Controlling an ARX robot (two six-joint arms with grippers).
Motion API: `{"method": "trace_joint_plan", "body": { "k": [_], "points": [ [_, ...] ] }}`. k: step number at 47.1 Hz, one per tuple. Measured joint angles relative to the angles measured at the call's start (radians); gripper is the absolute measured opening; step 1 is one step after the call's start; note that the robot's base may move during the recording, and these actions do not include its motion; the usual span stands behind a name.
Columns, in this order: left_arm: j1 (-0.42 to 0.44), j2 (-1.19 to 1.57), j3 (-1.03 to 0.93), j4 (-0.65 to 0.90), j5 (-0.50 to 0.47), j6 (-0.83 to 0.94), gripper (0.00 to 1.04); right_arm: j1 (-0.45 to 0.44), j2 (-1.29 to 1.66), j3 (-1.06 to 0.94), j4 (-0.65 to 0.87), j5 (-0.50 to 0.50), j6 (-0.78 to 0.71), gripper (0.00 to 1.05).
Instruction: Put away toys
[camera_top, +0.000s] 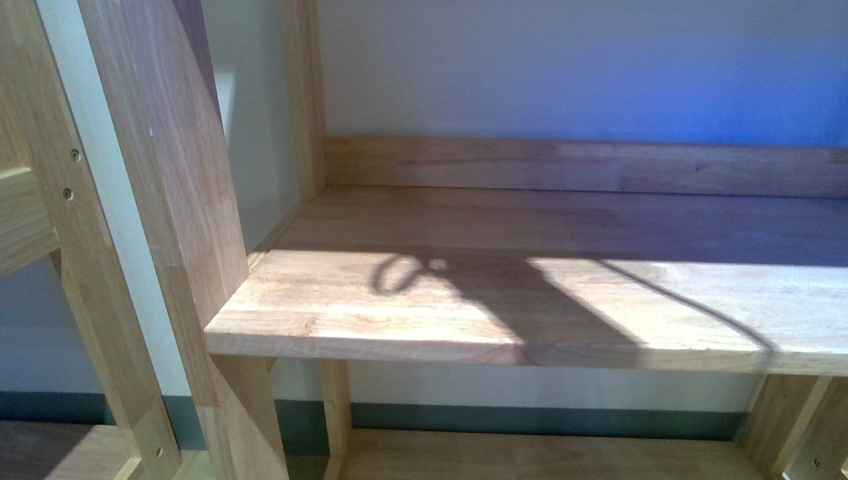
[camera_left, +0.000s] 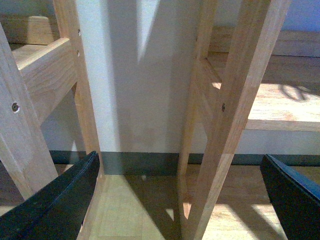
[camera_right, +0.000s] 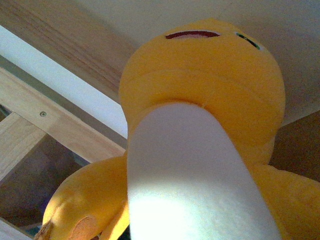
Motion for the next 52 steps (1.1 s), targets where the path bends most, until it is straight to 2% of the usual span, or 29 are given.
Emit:
{"method": "trace_joint_plan", "body": {
  "k": [11,24,30,32,42,52],
  "points": [
    [0.000,0.000,0.000,0.000,0.000,0.000,0.98,0.003,0.032,0.057,-0.029,-0.031,-0.034,0.11],
    [0.000,0.000,0.000,0.000,0.000,0.000,0.98,0.006,-0.040,-0.065,0.047,0.048,-0.210,0.70],
    [0.000,0.000,0.000,0.000,0.000,0.000,0.98,-0.003,-0.087,-0.138,0.101,0.092,-0.281,0.95],
    [0.000,0.000,0.000,0.000,0.000,0.000,0.98,-0.006,-0.101,-0.159,0.117,0.110,-0.297,1.00],
    [0.000,0.000,0.000,0.000,0.000,0.000,0.98,-0.030,-0.233,-0.355,0.266,0.195,-0.422,0.98],
    [0.000,0.000,0.000,0.000,0.000,0.000,0.98,-0.028,-0.417,-0.598,0.397,0.186,-0.538,0.98]
  ]
}}
